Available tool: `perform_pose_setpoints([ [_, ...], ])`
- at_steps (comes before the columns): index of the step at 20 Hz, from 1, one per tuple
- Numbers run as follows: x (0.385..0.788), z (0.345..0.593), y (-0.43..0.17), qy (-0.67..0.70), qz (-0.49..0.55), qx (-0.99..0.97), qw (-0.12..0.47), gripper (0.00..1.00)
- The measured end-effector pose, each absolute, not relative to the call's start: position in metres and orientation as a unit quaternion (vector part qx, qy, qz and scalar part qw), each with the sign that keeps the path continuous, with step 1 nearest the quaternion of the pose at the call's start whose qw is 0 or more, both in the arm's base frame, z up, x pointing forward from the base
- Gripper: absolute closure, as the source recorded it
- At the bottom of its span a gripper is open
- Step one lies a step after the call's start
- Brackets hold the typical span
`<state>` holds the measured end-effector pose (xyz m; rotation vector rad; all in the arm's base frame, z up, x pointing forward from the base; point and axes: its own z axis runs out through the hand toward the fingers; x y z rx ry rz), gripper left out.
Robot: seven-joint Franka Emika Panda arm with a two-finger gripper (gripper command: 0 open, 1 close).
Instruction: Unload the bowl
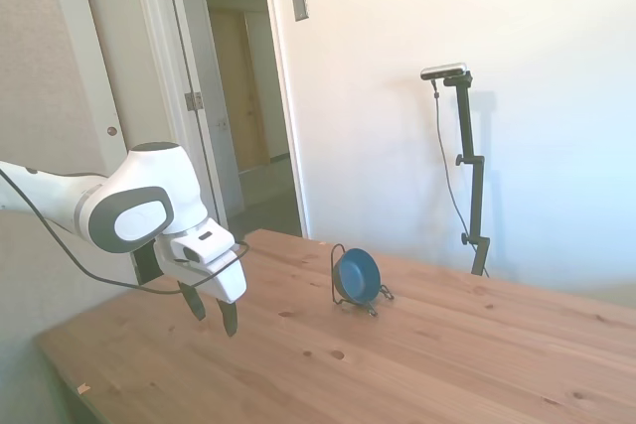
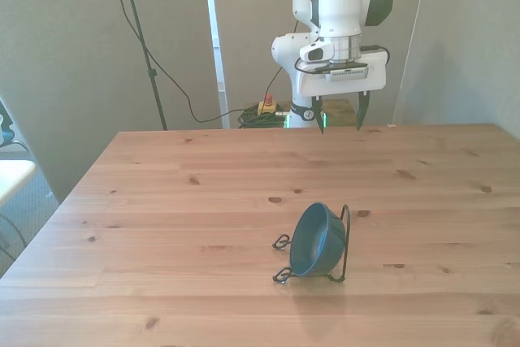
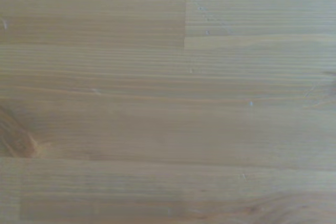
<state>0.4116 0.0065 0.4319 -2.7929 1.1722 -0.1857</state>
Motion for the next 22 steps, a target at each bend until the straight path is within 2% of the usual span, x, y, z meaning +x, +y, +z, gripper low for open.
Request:
perform_pose_setpoints([
  [3, 0.412, 0.432, 0.001, 0.389, -0.057, -0.918, 0.054, 0.00],
  [8, 0.424, 0.446, -0.032, 0.375, -0.079, -0.921, 0.072, 0.00],
  [14, 0.465, 0.445, -0.054, 0.343, -0.104, -0.928, 0.097, 0.00],
  [22, 0.519, 0.460, -0.089, 0.276, -0.131, -0.942, 0.140, 0.00],
])
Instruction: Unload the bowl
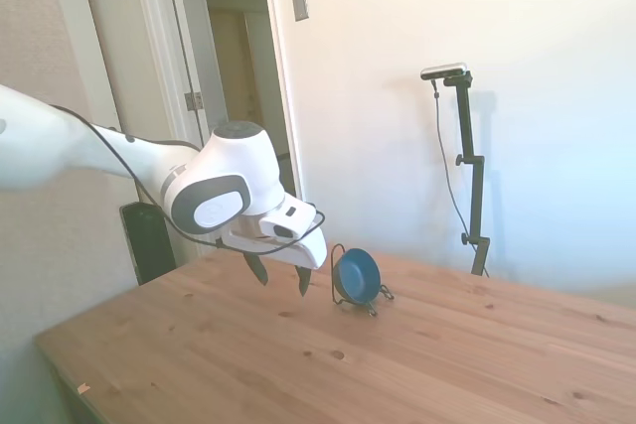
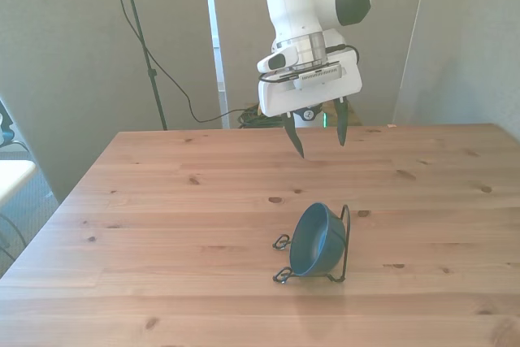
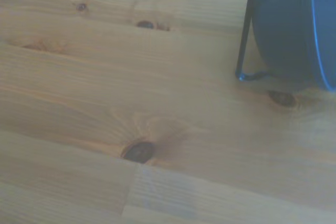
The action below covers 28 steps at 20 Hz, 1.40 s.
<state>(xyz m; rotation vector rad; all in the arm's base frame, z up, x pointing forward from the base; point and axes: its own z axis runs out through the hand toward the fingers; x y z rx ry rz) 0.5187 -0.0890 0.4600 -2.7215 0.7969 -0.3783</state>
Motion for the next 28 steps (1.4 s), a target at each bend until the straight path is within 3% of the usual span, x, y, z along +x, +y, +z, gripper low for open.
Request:
perform_pose_setpoints([
  [15, 0.613, 0.451, -0.113, 0.229, -0.140, -0.954, 0.133, 0.00],
  [23, 0.614, 0.450, -0.114, 0.219, -0.145, -0.955, 0.137, 0.00],
  [28, 0.618, 0.435, -0.135, 0.211, -0.153, -0.951, 0.167, 0.00],
])
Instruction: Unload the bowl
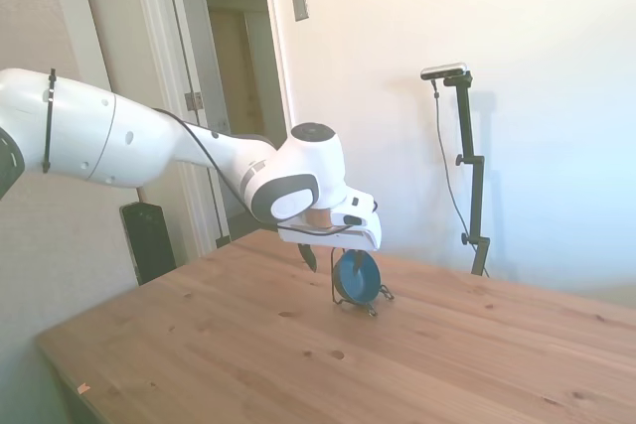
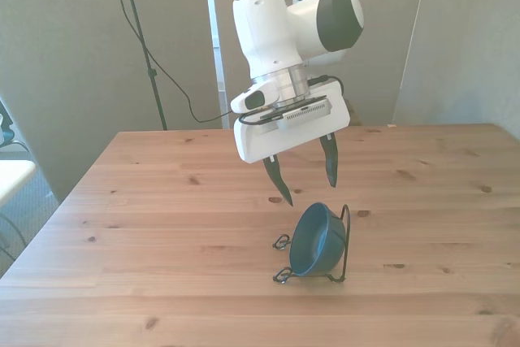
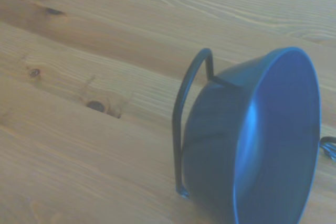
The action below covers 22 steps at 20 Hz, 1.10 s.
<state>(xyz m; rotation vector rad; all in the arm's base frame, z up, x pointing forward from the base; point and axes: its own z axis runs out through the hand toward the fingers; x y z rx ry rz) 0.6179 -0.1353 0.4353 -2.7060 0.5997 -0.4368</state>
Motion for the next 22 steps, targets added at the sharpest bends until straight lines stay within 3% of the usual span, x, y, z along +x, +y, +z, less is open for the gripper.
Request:
perform_pose_setpoints([
  [8, 0.633, 0.426, -0.149, 0.152, -0.150, -0.950, 0.227, 0.00],
  [17, 0.650, 0.409, -0.135, 0.135, -0.135, -0.952, 0.241, 0.00],
  [18, 0.650, 0.409, -0.134, 0.135, -0.135, -0.951, 0.242, 1.00],
  [22, 0.651, 0.407, -0.130, 0.137, -0.133, -0.949, 0.251, 1.00],
])
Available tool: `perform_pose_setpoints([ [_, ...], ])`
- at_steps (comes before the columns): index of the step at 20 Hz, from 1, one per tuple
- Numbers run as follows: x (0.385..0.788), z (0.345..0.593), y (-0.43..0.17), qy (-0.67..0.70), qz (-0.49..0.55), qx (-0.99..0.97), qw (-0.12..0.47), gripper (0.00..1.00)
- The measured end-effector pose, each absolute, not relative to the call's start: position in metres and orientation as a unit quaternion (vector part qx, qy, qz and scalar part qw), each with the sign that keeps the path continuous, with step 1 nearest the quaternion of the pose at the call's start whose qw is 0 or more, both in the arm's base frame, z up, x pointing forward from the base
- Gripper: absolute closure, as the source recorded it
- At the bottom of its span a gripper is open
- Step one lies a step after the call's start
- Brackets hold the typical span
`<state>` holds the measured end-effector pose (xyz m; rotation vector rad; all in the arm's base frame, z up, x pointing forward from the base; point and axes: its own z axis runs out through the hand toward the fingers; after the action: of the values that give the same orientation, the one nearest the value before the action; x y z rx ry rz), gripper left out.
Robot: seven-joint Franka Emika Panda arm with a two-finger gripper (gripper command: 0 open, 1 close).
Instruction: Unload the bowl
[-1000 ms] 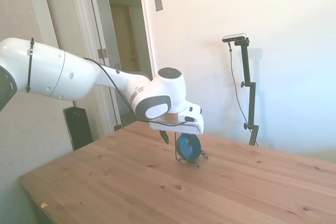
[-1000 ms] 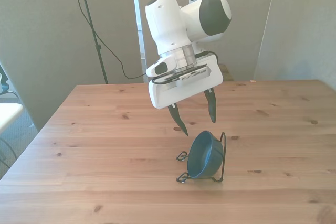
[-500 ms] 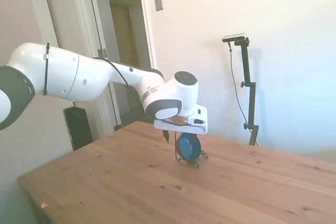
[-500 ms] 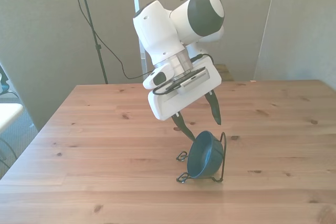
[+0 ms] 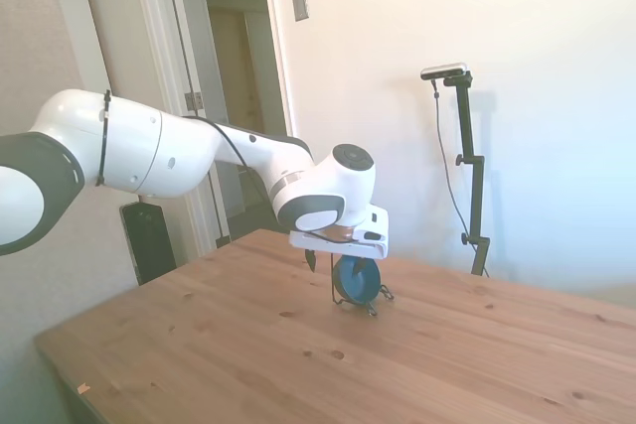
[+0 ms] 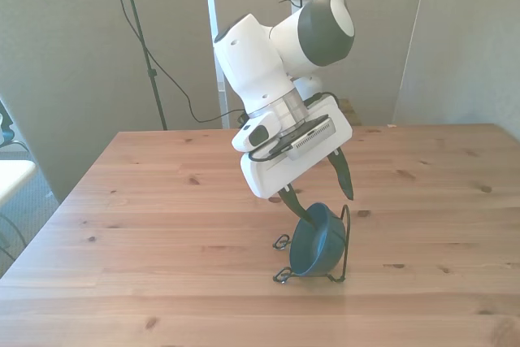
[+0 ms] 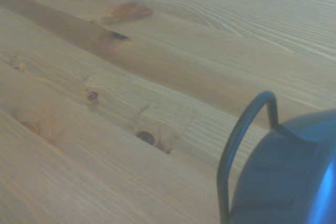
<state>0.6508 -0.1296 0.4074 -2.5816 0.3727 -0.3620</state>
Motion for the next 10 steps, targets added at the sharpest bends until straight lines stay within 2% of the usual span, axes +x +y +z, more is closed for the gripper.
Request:
perform_pose_setpoints([
  [10, 0.6503, 0.4067, -0.1319, 0.134, -0.128, -0.947, 0.263, 1.00],
])
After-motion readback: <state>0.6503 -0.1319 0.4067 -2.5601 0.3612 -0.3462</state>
